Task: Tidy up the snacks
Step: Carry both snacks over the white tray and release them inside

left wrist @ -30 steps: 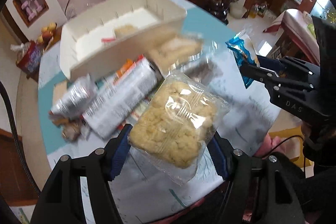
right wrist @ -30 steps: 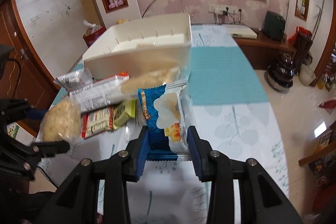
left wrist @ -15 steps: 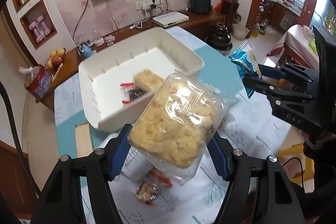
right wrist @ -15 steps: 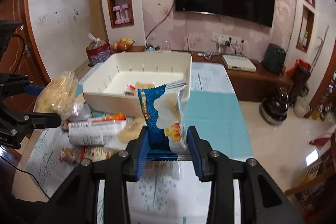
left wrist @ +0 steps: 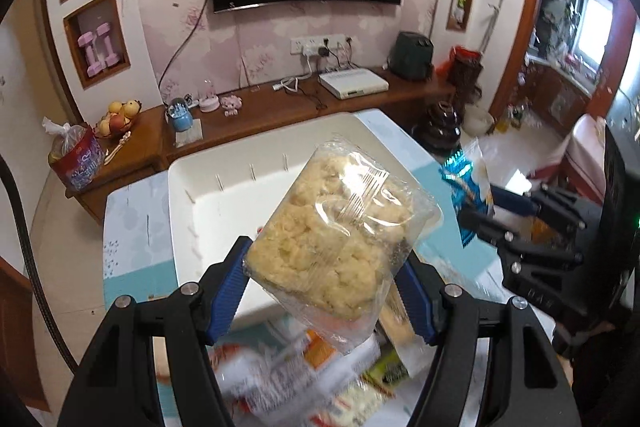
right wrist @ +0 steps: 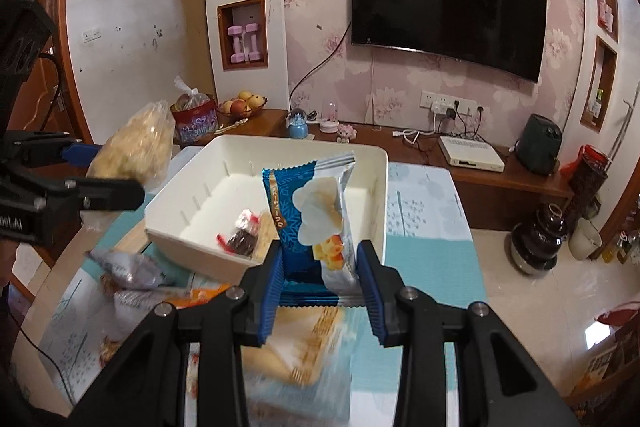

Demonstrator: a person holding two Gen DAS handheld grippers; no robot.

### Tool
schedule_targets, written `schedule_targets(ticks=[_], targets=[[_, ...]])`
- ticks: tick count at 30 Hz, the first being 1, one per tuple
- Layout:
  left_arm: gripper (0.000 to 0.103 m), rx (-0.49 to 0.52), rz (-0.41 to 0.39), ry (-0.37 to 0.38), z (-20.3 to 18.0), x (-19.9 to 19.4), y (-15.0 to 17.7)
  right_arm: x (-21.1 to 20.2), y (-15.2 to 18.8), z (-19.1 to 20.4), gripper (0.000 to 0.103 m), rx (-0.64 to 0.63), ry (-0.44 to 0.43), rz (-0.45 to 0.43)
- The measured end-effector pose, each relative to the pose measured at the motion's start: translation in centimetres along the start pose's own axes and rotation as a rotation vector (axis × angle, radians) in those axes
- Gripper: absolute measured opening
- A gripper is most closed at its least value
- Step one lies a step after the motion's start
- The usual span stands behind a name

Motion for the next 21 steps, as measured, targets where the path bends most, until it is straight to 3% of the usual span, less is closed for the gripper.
schedule_targets(ticks=[13,18,21], targets=[[0.068,-0.12,-0.047,-0.037,5.0,5.4,-1.3,6.5,-1.1,-1.1,0.037,0.03,-0.027,-0.009],[0.07,-0.13,-0.018,-0.084,5.9,7.2,-0.6,7.7,-1.1,-0.6,0.038,0.027,-0.029,-0.028],[0.077,-0.161,0.002,-0.075,6.6,7.7,-0.4,8.2,-1.3,-0.5,0.043,0.031,-0.032,-0.016]])
Point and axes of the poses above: each gripper's, at about its wrist camera, not at the fingertips, and x roughly the way its jaws point, z to its left, y to its underside, the point moved 1 cm from there along x, roughly the way its jaws point, and after that the axes turned 1 degree about -y, right-handed, at the moved point
